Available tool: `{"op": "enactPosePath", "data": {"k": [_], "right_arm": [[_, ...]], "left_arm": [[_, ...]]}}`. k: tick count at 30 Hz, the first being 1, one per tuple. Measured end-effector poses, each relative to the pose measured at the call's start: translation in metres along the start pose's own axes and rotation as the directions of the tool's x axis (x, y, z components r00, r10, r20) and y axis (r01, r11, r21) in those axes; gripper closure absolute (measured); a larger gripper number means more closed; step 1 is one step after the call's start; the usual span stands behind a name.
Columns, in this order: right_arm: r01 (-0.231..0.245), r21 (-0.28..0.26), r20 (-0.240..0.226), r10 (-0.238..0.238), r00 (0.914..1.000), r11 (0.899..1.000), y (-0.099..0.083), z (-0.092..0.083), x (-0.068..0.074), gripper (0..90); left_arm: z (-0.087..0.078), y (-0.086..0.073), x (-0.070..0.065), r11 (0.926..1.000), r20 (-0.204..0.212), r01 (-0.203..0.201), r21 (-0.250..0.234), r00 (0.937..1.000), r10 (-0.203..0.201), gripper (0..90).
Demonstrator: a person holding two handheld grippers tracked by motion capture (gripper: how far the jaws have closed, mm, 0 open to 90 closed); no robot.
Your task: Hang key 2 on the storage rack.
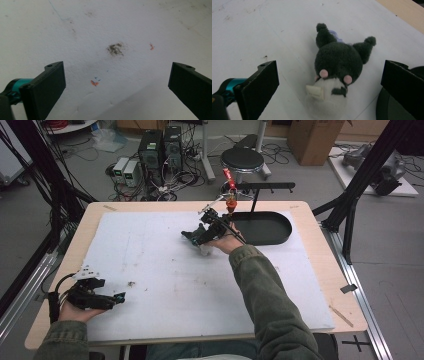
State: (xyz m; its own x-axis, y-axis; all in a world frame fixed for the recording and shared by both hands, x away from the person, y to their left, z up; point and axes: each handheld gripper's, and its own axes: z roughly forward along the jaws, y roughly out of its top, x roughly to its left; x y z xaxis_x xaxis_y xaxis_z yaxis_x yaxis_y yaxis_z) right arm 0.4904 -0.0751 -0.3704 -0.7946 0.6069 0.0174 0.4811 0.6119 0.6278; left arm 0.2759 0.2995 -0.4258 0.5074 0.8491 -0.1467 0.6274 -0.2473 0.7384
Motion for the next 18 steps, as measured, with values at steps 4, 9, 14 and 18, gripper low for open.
{"op": "enactPosePath", "data": {"k": [4, 9, 14, 18], "right_arm": [[0.005, 0.04, 0.008, -0.006, 1.0, 0.999, 0.01, 0.009, -0.001, 0.4], [-0.012, 0.073, 0.011, 0.011, 0.9999, 0.997, 0.013, 0.022, -0.005, 0.4], [-0.022, 0.129, 0.011, 0.021, 0.9997, 0.991, 0.014, 0.037, -0.007, 0.4], [-0.037, 0.169, 0.02, 0.034, 0.9992, 0.985, 0.019, 0.045, -0.008, 0.4]], "left_arm": [[-0.002, 0.004, -0.002, 0.9998, -0.009, -0.014, -0.013, 0.9999, 0.014, 1.7], [-0.001, 0.005, -0.002, 0.9998, -0.008, -0.02, -0.009, 0.9998, 0.02, 1.7], [-0.002, 0.006, -0.002, 0.9997, -0.017, -0.02, -0.014, 0.9997, 0.02, 1.7], [-0.002, 0.009, -0.002, 0.9995, -0.028, -0.031, -0.011, 0.9991, 0.031, 1.7]]}}
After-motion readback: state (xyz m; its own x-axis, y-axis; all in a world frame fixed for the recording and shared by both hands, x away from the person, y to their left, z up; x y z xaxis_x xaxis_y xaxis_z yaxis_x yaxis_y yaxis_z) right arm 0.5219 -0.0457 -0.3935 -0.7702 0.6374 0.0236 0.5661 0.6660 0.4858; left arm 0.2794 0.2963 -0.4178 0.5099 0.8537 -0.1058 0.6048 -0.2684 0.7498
